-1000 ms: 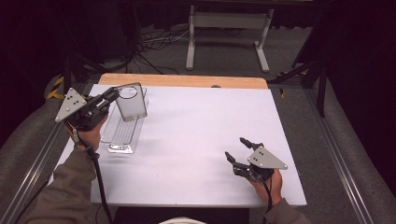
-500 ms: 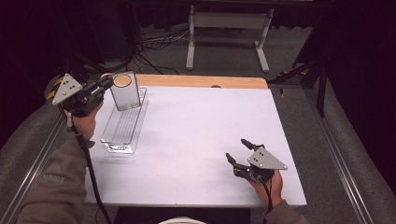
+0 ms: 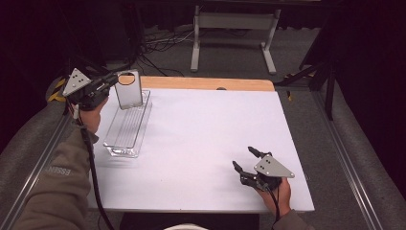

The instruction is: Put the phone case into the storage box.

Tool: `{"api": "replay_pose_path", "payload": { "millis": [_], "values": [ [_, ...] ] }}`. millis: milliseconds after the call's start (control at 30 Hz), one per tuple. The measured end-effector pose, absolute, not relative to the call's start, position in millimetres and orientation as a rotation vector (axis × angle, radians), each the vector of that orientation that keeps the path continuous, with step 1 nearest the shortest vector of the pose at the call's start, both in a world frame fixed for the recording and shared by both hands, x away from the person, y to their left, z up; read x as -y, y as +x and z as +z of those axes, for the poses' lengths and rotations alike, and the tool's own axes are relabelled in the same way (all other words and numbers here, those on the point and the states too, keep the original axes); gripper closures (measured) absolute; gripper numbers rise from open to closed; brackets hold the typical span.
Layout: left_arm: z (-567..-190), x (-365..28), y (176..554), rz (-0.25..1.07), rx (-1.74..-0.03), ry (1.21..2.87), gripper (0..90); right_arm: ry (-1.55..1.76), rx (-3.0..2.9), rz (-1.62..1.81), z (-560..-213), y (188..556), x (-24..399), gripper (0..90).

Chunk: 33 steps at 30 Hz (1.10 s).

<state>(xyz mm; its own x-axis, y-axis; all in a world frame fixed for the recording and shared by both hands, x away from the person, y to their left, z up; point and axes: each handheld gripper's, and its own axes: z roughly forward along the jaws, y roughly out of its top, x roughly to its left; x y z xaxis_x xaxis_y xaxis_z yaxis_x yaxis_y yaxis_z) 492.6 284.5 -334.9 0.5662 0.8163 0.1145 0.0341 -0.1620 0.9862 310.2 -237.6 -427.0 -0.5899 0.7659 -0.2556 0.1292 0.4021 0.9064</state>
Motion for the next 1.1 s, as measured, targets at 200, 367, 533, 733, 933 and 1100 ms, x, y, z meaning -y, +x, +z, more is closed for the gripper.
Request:
{"api": "replay_pose_path", "payload": {
  "millis": [200, 367, 533, 733, 933, 1100],
  "values": [
    [-343, -284, 509, 0.805, -0.734, 1.621, 81.6, 0.764, -1.992, 1.184, -429, 309, 238, 29.3],
    [-352, -286, 520, 0.788, -0.728, 1.635, 81.6, 0.769, -1.996, 1.177, -431, 310, 238, 29.3],
    [-363, -287, 531, 0.767, -0.719, 1.661, 81.5, 0.776, -2.008, 1.165, -434, 311, 235, 29.3],
    [-377, -283, 545, 0.750, -0.712, 1.683, 81.5, 0.777, -2.017, 1.144, -436, 312, 233, 29.5],
    [-387, -282, 556, 0.739, -0.719, 1.689, 81.4, 0.796, -2.021, 1.133, -438, 314, 231, 29.5],
    [-390, -286, 563, 0.730, -0.733, 1.663, 81.0, 0.798, -2.023, 1.116, -441, 314, 231, 30.0]
  ]
}}
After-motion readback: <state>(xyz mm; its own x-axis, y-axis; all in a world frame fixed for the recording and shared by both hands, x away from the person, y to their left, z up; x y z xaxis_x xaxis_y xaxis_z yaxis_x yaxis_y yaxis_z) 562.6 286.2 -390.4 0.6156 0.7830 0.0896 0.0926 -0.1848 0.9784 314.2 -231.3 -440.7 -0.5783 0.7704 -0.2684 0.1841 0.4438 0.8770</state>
